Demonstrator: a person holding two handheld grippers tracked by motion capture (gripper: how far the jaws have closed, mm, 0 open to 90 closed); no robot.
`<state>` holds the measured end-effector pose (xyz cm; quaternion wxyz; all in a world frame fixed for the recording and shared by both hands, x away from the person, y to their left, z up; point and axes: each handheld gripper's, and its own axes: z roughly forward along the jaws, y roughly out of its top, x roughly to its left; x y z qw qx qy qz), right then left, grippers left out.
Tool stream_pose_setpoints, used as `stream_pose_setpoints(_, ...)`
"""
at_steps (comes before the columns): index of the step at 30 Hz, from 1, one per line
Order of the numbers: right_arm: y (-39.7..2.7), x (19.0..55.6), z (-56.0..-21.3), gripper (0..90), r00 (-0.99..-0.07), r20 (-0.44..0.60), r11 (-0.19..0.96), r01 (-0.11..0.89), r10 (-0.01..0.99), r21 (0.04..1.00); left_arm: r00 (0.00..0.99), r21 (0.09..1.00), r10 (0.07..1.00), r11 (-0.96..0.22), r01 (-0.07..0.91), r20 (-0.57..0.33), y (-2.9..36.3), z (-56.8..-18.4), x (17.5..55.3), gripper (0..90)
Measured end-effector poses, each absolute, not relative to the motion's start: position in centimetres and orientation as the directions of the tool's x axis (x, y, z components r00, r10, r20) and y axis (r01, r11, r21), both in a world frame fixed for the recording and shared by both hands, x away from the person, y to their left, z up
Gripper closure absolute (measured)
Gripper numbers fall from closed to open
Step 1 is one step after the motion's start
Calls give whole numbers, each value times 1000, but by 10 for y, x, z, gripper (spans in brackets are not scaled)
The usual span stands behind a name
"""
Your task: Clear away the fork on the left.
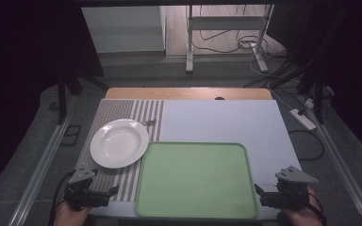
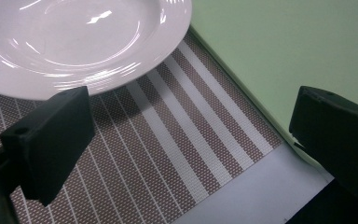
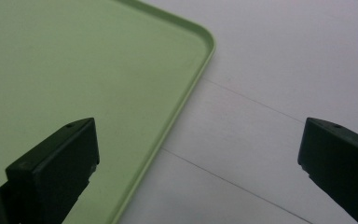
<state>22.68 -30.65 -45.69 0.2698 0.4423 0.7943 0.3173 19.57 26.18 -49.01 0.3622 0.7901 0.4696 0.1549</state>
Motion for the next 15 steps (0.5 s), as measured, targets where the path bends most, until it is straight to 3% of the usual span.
stream_pose_setpoints(15,-309,224,-456,0,-466,-139,396,517,874,759,517,710,848,-291,642,-120,263,-491,199,13)
